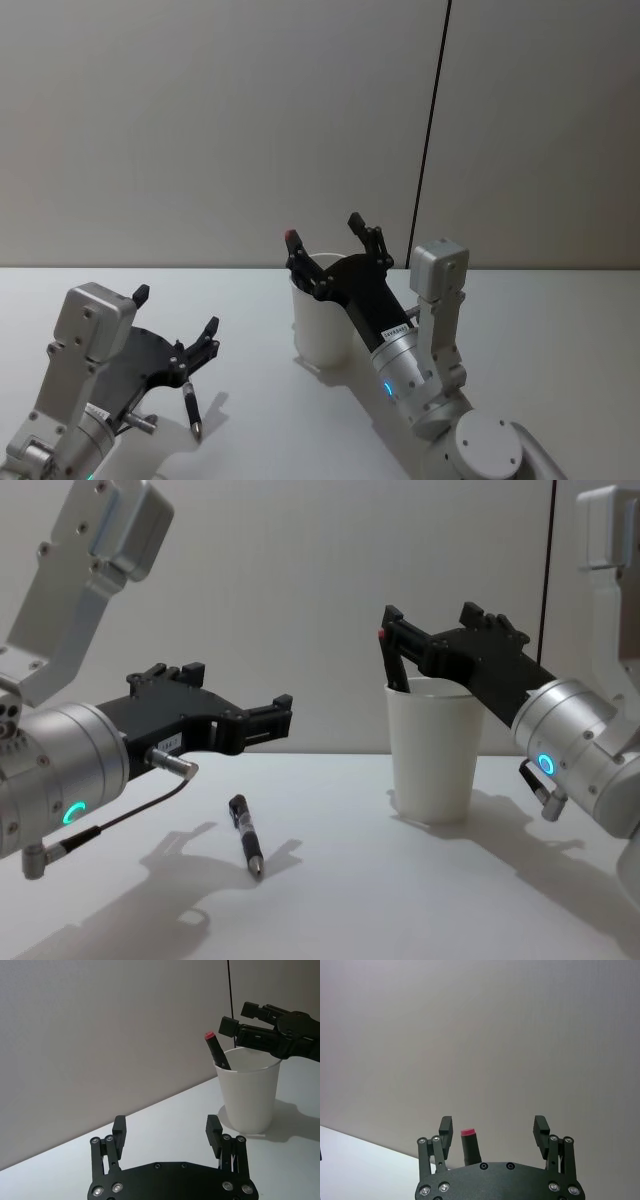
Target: Place the pen into the pen holder.
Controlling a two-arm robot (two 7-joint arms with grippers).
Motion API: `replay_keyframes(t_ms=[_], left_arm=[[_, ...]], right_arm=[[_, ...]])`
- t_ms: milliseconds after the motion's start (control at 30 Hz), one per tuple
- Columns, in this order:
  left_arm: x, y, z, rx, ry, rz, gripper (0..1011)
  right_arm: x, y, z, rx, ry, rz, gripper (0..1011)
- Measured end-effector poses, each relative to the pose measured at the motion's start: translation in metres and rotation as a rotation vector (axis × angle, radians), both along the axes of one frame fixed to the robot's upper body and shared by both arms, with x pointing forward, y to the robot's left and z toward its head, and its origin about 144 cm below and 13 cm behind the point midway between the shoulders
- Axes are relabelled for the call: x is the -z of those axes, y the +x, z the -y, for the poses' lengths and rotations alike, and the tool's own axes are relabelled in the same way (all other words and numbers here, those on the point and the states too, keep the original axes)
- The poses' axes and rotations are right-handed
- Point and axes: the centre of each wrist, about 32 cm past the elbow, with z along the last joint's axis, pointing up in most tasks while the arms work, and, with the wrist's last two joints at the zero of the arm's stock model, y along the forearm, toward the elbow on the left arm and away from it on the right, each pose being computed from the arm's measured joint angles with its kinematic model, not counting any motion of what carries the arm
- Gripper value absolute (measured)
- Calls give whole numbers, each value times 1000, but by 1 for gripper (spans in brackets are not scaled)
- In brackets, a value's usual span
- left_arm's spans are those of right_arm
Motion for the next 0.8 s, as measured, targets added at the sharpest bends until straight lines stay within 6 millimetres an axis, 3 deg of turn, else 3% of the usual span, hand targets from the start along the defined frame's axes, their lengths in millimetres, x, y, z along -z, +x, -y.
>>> replay_keyframes(t_ms=[800], left_arm=[[0, 0, 0, 0, 0, 0, 1002]], right_arm=[[-22, -30, 22, 14, 72, -20, 1001]])
